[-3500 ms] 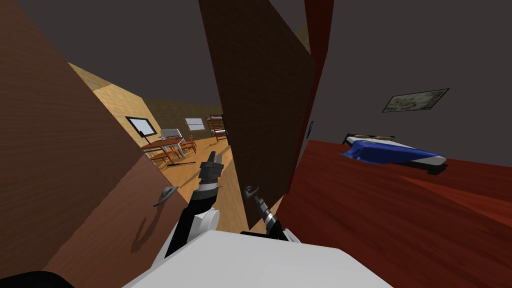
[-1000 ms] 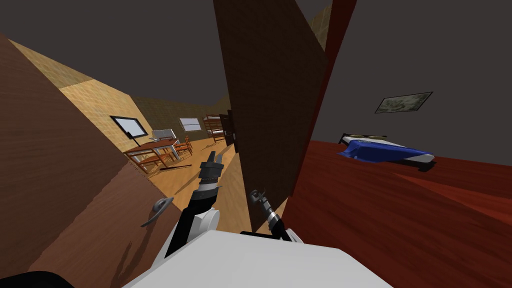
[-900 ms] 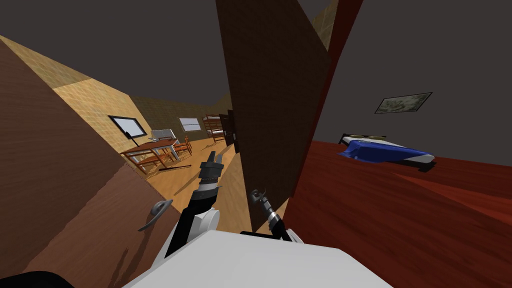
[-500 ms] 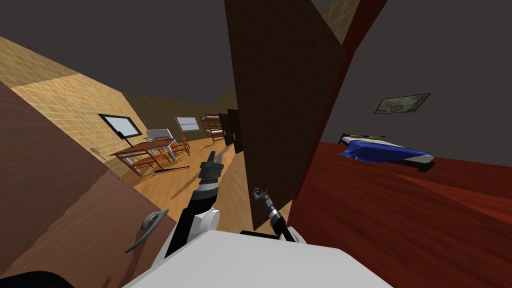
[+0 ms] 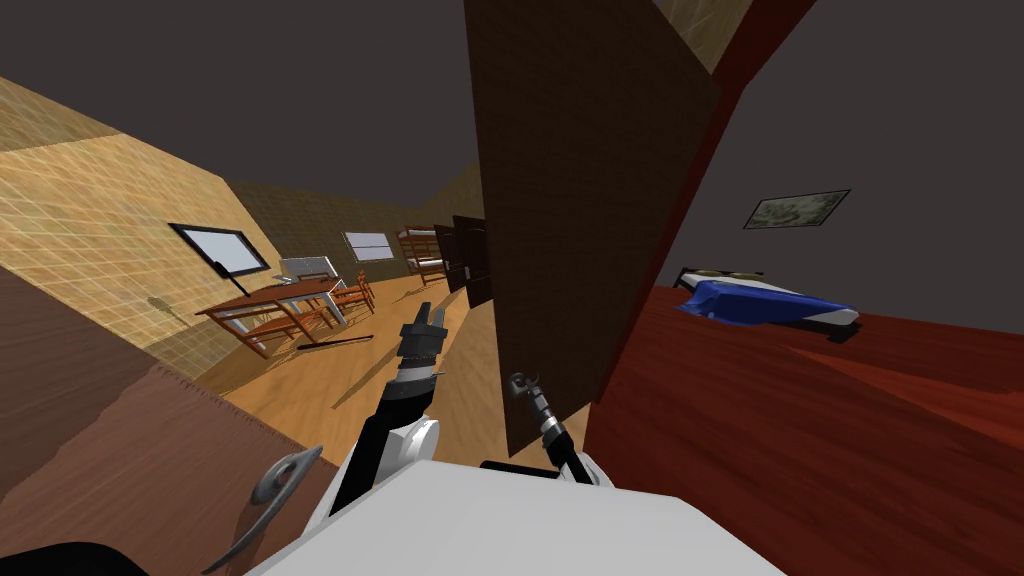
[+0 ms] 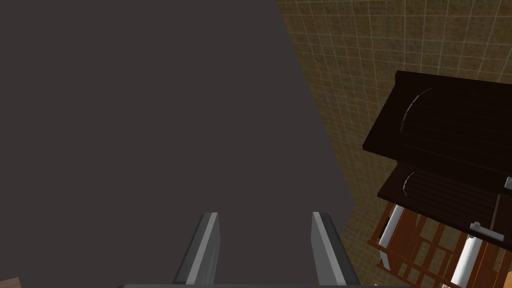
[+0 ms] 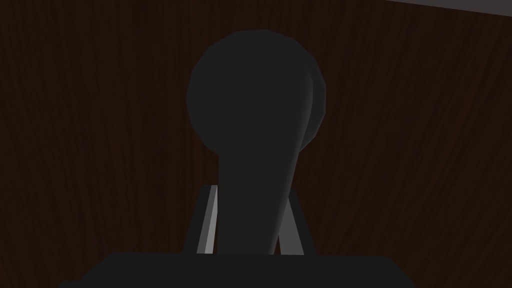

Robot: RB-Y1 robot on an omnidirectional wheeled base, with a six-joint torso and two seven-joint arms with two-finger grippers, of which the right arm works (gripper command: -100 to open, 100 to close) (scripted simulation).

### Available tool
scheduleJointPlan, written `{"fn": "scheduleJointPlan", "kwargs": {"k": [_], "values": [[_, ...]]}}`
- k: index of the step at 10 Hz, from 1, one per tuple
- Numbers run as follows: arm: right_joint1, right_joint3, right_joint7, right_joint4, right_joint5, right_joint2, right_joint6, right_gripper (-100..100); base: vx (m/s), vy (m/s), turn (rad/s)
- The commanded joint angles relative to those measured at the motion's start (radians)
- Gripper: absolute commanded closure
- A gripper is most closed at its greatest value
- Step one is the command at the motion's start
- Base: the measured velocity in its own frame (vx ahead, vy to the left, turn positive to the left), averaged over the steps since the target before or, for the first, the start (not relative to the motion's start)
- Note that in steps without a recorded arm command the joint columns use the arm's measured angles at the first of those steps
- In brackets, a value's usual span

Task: Push the door open

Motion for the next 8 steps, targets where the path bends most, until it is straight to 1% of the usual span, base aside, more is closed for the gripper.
{"fn": "scheduleJointPlan", "kwargs": {"k": [1,2,4,8], "values": [[-0.018,-0.016,0.0,0.031,-0.006,-0.004,-0.026,100,0.03,0.021,0.001],[-0.02,-0.041,0.009,0.038,-0.01,0.002,-0.027,100,0.053,0.063,-0.065],[-0.023,-0.065,0.017,0.045,-0.015,0.009,-0.028,100,0.085,0.111,-0.063],[-0.028,-0.111,0.033,0.058,-0.023,0.027,-0.03,100,0.091,0.106,-0.036]]}}
